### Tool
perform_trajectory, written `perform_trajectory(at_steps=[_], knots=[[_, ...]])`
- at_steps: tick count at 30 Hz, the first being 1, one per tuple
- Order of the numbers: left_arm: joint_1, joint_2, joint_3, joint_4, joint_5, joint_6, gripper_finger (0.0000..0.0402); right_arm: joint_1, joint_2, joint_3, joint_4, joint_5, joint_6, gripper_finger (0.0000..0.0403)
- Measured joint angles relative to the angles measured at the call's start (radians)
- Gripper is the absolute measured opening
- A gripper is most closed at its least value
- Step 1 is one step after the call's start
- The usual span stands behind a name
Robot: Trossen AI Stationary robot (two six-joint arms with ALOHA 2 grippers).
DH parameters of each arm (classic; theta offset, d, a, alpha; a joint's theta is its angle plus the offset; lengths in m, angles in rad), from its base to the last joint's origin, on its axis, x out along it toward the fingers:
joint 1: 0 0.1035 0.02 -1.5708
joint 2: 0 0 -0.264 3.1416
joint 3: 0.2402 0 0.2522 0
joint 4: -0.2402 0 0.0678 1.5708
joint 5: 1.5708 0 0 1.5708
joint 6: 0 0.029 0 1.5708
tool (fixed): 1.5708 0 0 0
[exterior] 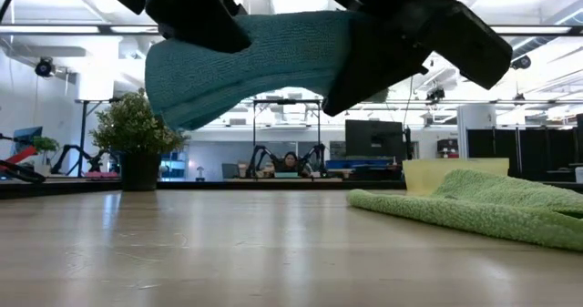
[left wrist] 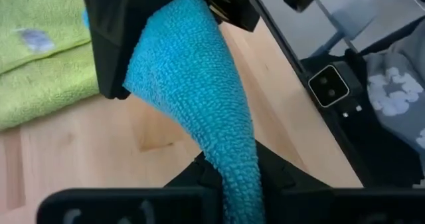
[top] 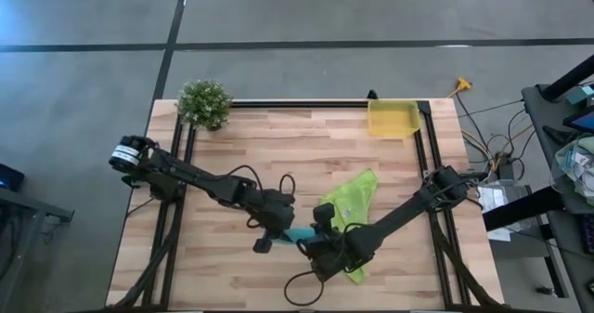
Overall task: Roll microfiber towels into tight, uniform cylinder then place into a basket
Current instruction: Put the blue microfiber towel into the yellow bin
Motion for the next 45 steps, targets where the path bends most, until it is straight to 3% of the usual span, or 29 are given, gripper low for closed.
perform_trajectory(at_steps=[8,16,19,24,27,32,37,42,45], knots=[[0.012,-0.038,-0.026,-0.011,-0.092,0.191,0.0044,-0.011,-0.008,0.002,-0.097,0.015,0.057,0.0013],[0.041,-0.142,-0.046,-0.122,-0.266,0.335,0.0144,-0.091,-0.051,-0.039,-0.305,0.048,0.224,0.0012],[0.041,-0.152,-0.051,-0.101,-0.358,0.424,0.0181,-0.144,-0.134,-0.113,-0.284,0.048,0.249,0.0012],[0.058,-0.141,-0.055,-0.096,-0.624,0.574,0.0221,-0.258,-0.362,-0.324,-0.226,0.044,0.258,0.0012],[0.095,-0.132,-0.063,-0.053,-0.645,0.605,0.0231,-0.345,-0.532,-0.481,-0.132,0.006,0.232,0.0012],[0.189,-0.132,-0.067,0.075,-0.621,0.691,0.0233,-0.496,-0.774,-0.672,-0.08,-0.026,0.179,0.0012],[0.333,-0.132,-0.056,0.239,-0.535,0.808,0.0233,-0.653,-0.937,-0.742,-0.088,-0.009,0.113,0.0012],[0.553,-0.132,0.011,0.321,-0.26,0.808,0.0228,-0.802,-0.988,-0.731,-0.099,0.006,-0.009,0.0011],[0.686,-0.112,0.077,0.332,-0.029,0.746,0.0212,-0.897,-0.971,-0.711,-0.134,0.003,-0.059,0.0011]])
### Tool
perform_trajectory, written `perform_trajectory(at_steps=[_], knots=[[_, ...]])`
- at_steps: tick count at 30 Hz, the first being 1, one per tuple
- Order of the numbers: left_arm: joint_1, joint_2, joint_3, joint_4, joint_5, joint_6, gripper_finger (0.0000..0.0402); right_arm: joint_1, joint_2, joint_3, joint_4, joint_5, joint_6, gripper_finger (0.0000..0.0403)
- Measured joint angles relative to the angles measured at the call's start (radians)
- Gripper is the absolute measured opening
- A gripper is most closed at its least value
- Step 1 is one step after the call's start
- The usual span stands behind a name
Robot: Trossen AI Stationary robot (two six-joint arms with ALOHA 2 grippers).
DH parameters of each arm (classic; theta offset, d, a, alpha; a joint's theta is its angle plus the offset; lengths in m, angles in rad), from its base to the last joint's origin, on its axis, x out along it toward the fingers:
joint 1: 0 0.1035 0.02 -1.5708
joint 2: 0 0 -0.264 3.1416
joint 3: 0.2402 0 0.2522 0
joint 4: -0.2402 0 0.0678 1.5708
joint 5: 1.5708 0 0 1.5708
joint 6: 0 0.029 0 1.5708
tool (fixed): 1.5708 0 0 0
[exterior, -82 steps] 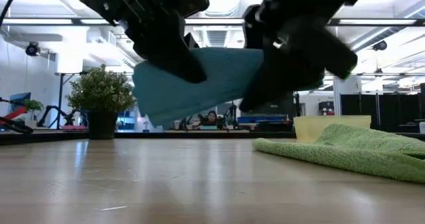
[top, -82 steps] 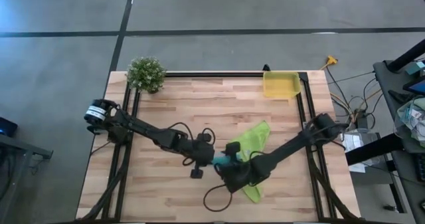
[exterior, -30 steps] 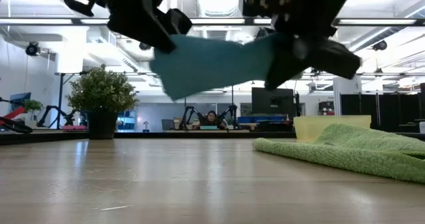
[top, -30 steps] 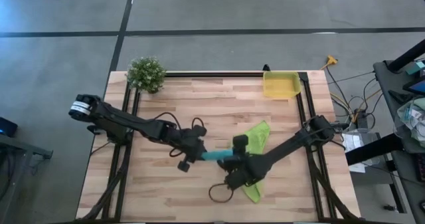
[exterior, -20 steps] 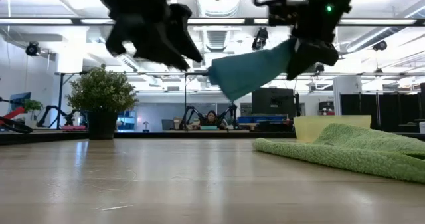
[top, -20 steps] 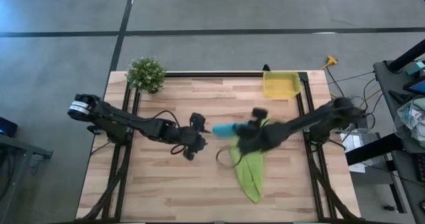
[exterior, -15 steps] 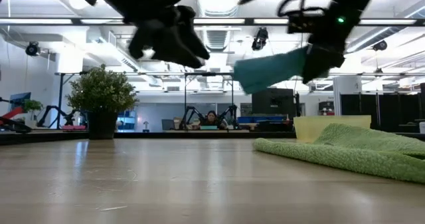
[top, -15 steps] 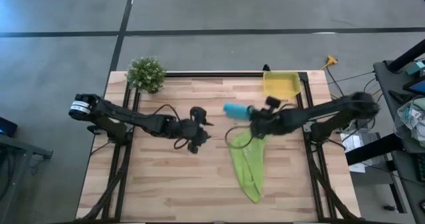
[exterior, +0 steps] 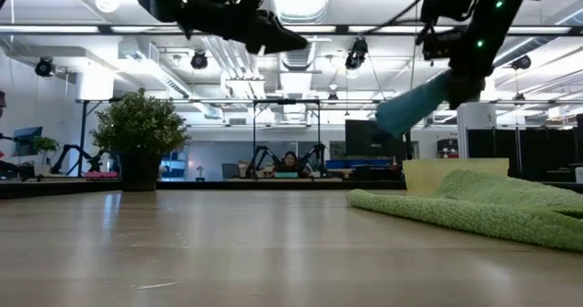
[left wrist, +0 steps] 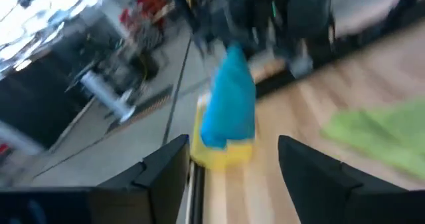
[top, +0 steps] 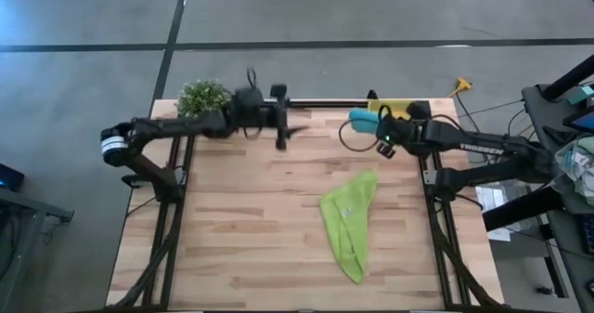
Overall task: Roll microfiber towels into tight, uniform cylinder then place into a basket
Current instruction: Put the blue microfiber towel into the yellow bin
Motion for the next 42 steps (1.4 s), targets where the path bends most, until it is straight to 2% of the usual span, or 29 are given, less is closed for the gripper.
perform_trajectory(at_steps=[2,4,9,14,20,25,30,38,42], knots=[[0.071,0.028,0.049,-0.002,0.138,-0.056,0.02,-0.063,0.022,0.009,-0.021,-0.005,-0.044,0.0011],[0.116,0.074,0.108,0.001,0.202,-0.107,0.0188,-0.124,0.05,0.02,-0.033,-0.006,-0.091,0.0011],[0.145,0.179,0.193,-0.007,0.212,-0.181,0.0162,-0.256,0.116,0.042,-0.035,-0.007,-0.175,0.0011],[0.149,0.209,0.199,0.019,0.213,-0.111,0.0137,-0.328,0.158,0.056,-0.038,0.015,-0.18,0.0011],[0.177,0.183,0.18,-0.038,0.209,-0.114,0.0111,-0.353,0.182,0.109,-0.108,0.105,-0.174,0.0011],[0.176,0.16,0.151,-0.079,0.226,-0.186,0.0093,-0.37,0.224,0.136,-0.138,0.089,-0.213,0.0011],[0.176,0.146,0.088,-0.082,0.316,-0.21,0.0078,-0.371,0.328,0.131,-0.132,0.053,-0.255,0.0011],[0.196,0.093,0.006,-0.041,0.328,-0.209,0.0058,-0.371,0.476,0.134,-0.002,0.052,-0.344,0.0011],[0.196,0.045,-0.059,-0.019,0.327,-0.209,0.0052,-0.374,0.505,0.134,0.086,0.002,-0.421,0.0011]])
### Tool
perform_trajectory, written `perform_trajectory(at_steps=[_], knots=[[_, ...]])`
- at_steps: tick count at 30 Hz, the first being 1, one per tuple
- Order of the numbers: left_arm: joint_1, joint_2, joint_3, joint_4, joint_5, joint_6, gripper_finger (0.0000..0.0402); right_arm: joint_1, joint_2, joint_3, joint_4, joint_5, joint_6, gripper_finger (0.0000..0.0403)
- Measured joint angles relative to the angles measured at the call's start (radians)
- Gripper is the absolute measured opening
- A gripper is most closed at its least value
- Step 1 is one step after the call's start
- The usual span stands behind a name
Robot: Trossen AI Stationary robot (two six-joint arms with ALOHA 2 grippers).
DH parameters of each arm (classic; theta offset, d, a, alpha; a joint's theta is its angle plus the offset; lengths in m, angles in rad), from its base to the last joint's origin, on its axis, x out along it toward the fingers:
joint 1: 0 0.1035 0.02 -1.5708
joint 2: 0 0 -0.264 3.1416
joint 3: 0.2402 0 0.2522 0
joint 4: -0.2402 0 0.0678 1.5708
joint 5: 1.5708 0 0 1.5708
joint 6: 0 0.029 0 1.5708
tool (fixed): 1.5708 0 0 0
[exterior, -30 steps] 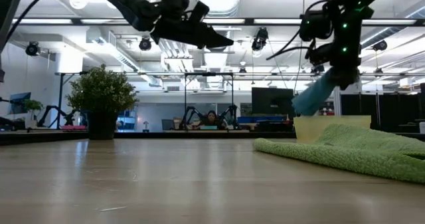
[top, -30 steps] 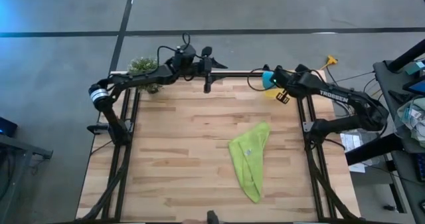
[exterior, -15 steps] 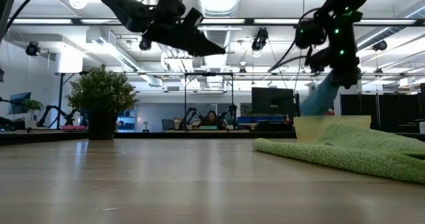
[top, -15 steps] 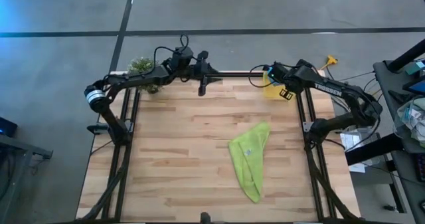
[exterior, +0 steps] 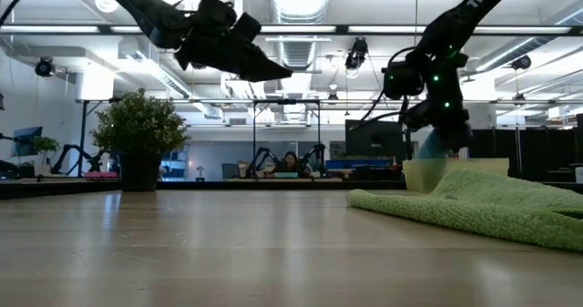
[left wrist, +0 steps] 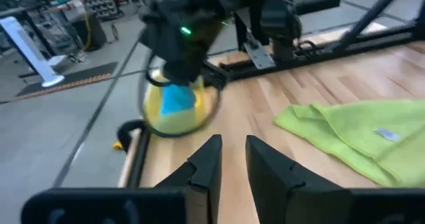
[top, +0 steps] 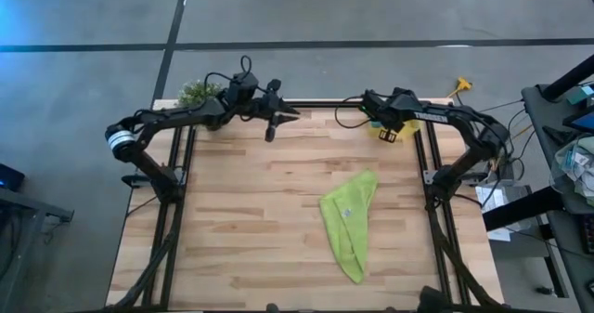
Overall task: Roll microfiber towels into tight, uniform cylinder then place into a basket
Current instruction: Put the blue microfiber towel into the yellow bin
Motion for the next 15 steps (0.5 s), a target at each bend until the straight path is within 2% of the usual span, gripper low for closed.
perform_trajectory(at_steps=[3,7,15], knots=[[-0.001,-0.031,-0.047,0.053,0.0,-0.001,0.0051,-0.013,0.006,0.0,0.043,-0.043,-0.034,0.0011],[0.0,-0.045,-0.106,0.135,-0.012,-0.029,0.0051,-0.059,0.014,-0.002,0.038,-0.047,-0.023,0.0011],[0.0,-0.045,-0.141,0.18,-0.014,-0.108,0.0051,-0.162,0.025,-0.014,0.011,-0.051,0.006,0.0012]])
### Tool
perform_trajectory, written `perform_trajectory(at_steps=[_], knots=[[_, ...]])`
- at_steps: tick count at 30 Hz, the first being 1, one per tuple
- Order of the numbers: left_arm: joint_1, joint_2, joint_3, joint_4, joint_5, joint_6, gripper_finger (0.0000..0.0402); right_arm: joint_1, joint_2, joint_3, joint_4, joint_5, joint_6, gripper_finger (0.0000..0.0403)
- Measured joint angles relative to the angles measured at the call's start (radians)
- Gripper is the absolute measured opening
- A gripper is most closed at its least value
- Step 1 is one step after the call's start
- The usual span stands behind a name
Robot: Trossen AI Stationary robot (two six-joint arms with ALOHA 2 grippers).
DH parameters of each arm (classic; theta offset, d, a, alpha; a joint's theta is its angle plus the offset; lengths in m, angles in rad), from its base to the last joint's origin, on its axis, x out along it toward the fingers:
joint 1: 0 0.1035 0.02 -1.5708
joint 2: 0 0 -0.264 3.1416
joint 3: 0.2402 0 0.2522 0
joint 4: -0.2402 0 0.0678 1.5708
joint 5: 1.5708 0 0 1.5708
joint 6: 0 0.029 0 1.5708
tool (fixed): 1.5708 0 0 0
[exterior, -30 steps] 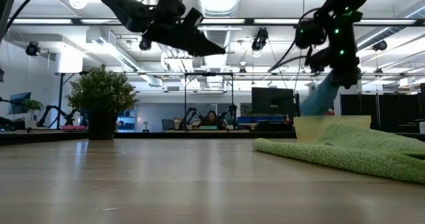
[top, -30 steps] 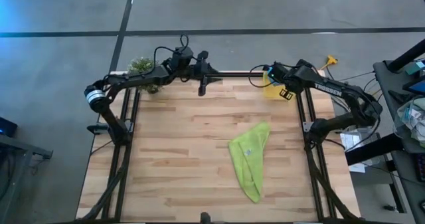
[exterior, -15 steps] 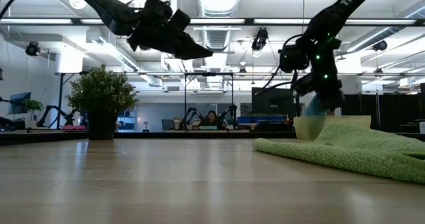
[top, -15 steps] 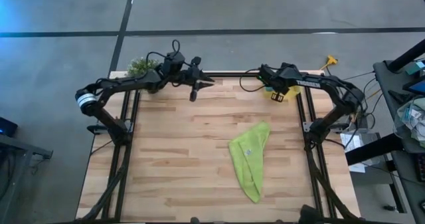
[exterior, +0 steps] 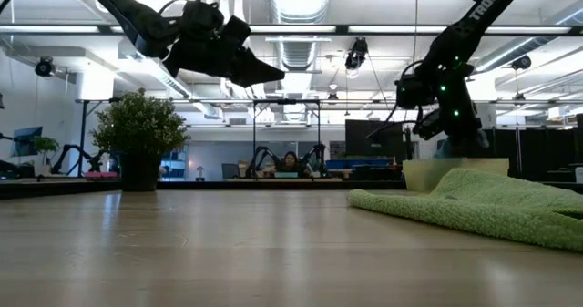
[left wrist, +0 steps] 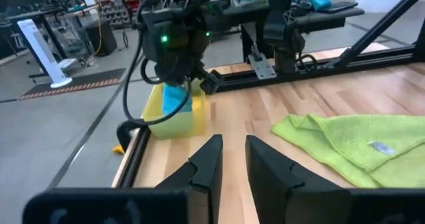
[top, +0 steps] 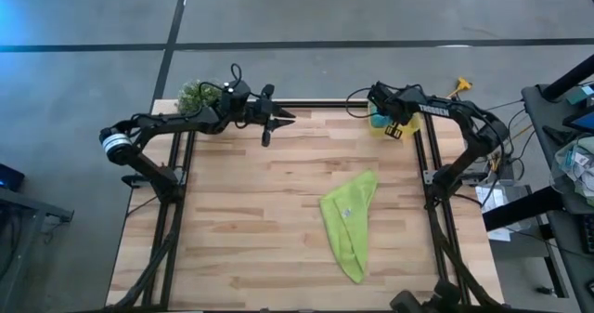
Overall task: Roll microfiber towels into tight, uniform cylinder then place into a basket
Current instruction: Put the blue microfiber towel into the yellow bin
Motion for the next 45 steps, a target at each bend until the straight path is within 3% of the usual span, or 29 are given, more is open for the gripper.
perform_trajectory(at_steps=[6,23,42,45], knots=[[-0.002,0.0,-0.005,0.006,0.001,-0.025,0.0051,-0.008,0.027,-0.005,0.003,-0.057,-0.011,0.0026],[-0.002,0.0,-0.006,0.006,0.001,-0.025,0.0051,0.028,0.006,-0.001,-0.062,-0.032,-0.052,0.0193],[-0.002,0.0,-0.007,0.006,0.003,-0.025,0.0051,0.043,-0.032,0.021,-0.131,-0.013,-0.052,0.0199],[-0.002,0.0,-0.007,0.006,0.003,-0.025,0.0051,0.042,-0.032,0.023,-0.129,-0.056,-0.02,0.0199]])
